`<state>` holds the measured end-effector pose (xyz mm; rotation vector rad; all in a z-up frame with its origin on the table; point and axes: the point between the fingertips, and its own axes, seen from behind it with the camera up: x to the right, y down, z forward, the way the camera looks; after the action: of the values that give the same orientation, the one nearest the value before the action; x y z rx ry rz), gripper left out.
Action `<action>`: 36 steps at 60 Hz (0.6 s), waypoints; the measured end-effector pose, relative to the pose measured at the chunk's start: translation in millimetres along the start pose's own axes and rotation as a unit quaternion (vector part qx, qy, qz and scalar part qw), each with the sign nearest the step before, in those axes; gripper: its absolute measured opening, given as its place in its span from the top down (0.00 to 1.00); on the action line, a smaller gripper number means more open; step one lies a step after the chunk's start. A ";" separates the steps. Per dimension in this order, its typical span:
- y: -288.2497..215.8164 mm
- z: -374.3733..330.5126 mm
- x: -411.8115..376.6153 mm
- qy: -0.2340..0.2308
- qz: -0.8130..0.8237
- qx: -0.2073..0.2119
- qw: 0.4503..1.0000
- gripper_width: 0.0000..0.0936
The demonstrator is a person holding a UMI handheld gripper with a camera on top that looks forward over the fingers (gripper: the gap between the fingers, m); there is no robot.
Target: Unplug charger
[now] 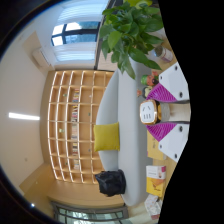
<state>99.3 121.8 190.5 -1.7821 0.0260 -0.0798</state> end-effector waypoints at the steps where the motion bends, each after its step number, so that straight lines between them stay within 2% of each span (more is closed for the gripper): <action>1: 8.4 1.4 -0.5 0.001 -0.001 -0.016 1.000 0.77; 7: 104.2 11.5 9.0 0.003 0.005 -0.092 0.996 0.76; 11: 131.6 10.3 11.5 -0.001 0.015 -0.125 0.992 0.73; 21: 174.0 16.7 11.9 -0.007 0.030 -0.169 0.985 0.62; 25: 172.1 18.0 15.4 -0.004 0.045 -0.166 0.985 0.57; 27: 168.6 17.2 19.2 0.002 0.049 -0.162 0.986 0.52; 33: 158.5 10.6 27.5 0.018 0.047 -0.153 0.987 0.23; 36: 151.1 2.9 29.2 0.019 0.042 -0.147 0.988 0.14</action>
<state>132.5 90.9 43.4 -2.0713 0.1471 -0.0508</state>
